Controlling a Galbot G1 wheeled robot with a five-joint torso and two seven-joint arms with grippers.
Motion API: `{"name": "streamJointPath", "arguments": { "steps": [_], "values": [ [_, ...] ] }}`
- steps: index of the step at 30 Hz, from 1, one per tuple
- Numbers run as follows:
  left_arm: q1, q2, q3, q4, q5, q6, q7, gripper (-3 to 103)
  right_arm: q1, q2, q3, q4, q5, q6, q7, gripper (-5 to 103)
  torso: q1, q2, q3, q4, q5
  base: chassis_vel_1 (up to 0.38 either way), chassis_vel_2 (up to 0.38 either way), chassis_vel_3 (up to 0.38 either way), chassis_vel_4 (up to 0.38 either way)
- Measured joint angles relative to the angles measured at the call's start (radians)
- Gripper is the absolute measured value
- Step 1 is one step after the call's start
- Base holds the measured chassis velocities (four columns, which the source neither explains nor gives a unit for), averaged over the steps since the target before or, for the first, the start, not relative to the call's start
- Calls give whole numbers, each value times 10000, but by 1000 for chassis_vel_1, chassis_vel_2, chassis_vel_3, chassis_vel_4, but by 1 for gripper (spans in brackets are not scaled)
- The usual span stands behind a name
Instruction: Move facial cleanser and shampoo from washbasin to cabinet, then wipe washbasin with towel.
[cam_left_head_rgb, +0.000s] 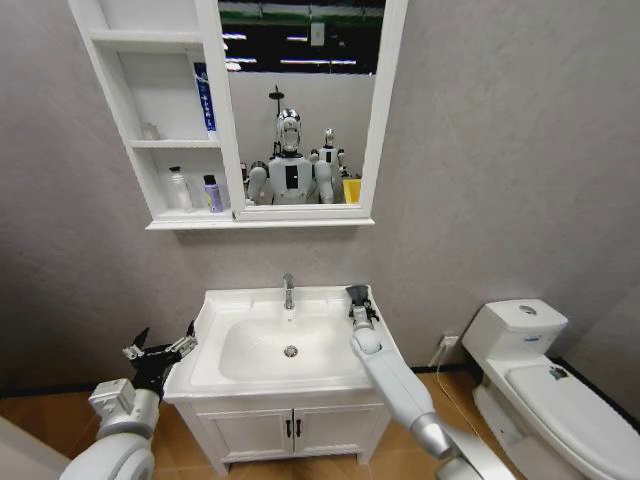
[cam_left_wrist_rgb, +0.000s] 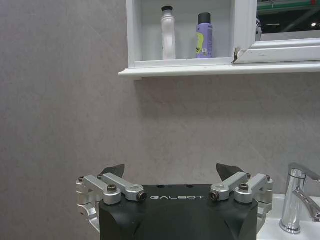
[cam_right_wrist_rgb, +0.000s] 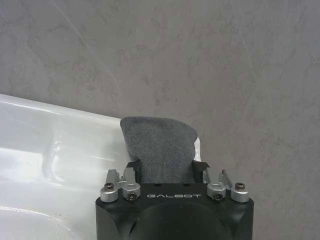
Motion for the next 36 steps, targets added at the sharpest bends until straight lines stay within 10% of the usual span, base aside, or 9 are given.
{"name": "streamJointPath", "arguments": {
  "steps": [10,19,36],
  "values": [
    [0,0,0,0,0,0,0,100,130,-28,166,-152,-25,-68,-80,91,0,0,0,-1,-1,0,0,0,0],
    [1,0,0,0,0,0,0,100,-53,-268,109,875,2,-204,473,100,1,0,-1,2,0,0,0,0,0],
    [1,1,0,0,-1,0,7,100,-8958,-1453,2397,12496,-476,-1788,1321,100,-3,3,-4,-3,-1,0,0,0,0]
  ]
}}
